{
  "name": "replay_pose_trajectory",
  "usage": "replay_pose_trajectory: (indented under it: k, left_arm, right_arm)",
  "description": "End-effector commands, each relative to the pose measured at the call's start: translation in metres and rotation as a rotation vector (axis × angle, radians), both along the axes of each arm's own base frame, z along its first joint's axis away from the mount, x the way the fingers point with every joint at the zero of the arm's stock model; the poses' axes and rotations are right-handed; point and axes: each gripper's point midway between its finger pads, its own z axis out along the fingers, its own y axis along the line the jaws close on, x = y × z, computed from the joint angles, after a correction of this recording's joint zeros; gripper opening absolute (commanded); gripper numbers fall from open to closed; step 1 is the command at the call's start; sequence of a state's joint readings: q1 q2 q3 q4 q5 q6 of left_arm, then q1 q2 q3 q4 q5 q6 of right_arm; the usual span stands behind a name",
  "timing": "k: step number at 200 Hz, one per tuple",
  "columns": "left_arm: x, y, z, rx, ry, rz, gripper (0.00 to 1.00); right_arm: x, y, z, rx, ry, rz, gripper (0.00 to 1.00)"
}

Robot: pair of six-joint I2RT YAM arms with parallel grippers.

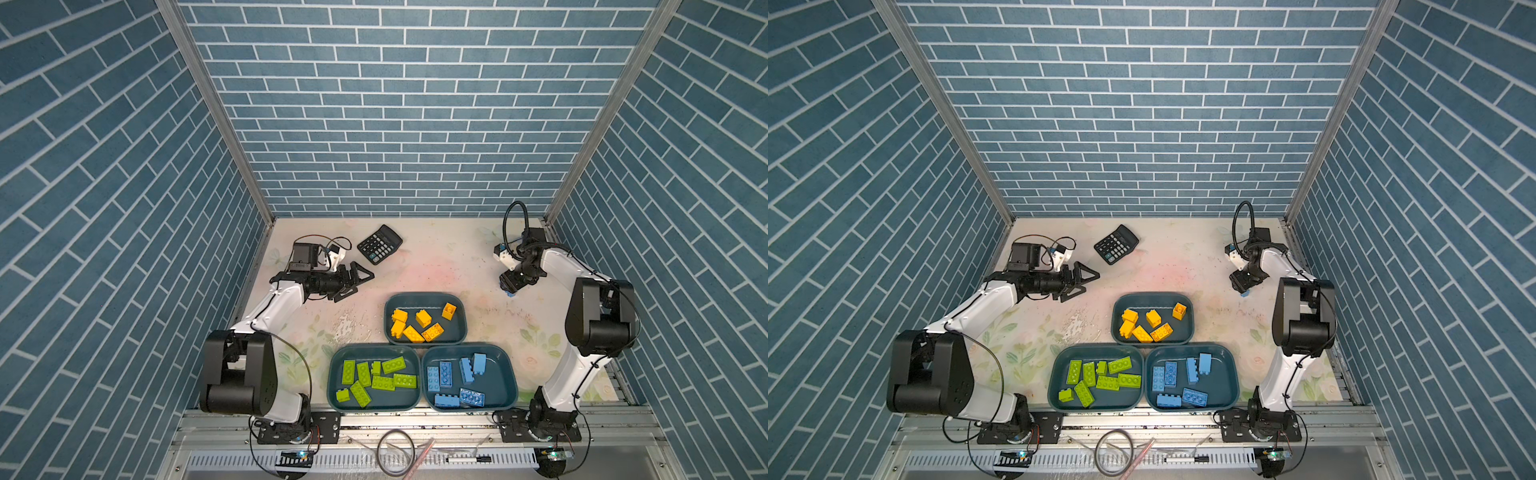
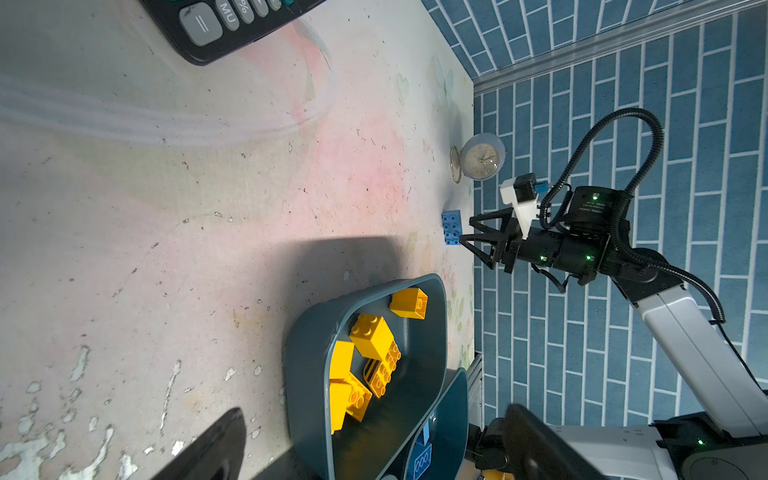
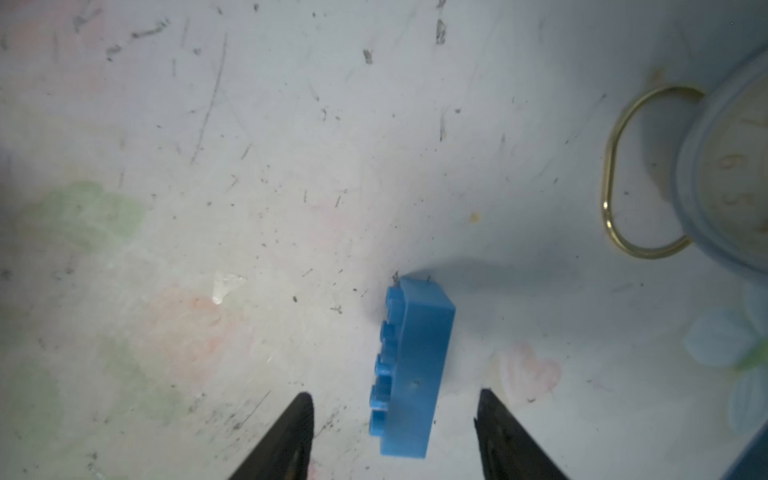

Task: Sort the legos into containers by color
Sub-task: 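Move the right gripper back over the last blue brick, then grasp the blue 2x2 brick with the right gripper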

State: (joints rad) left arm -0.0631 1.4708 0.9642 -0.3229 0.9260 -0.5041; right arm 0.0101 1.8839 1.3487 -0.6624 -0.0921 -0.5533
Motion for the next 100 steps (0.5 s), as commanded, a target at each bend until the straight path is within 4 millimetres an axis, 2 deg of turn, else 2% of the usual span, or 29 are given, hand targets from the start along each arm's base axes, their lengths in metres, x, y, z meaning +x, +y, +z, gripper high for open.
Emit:
replay_pose_trajectory:
  k: [1,39,57,78,100]
  left_arm:
    - [0.004,0.001,0.007,-0.005,-0.028,-0.006,0.98]
    - [0.003,0.001,0.005,-0.006,-0.02,-0.004,0.98]
    - [0.003,0.001,0.005,-0.006,-0.022,-0.005,0.98]
    - [0.004,0.001,0.006,-0.006,-0.02,-0.006,0.98]
    - [0.005,0.001,0.007,-0.006,-0.021,-0.007,0.98]
  right_arm:
    - [-0.002,-0.01,-0.011,-0.045,0.052,-0.051,0.59]
    - [0.0,-0.014,-0.026,-0.069,0.066,-0.064,0.45]
    - [0.002,-0.014,-0.029,-0.065,0.066,-0.07,0.35]
    - [0.004,-0.012,-0.022,-0.054,0.057,-0.071,0.23]
    - [0.001,-0.006,-0.004,-0.016,0.037,-0.07,0.19]
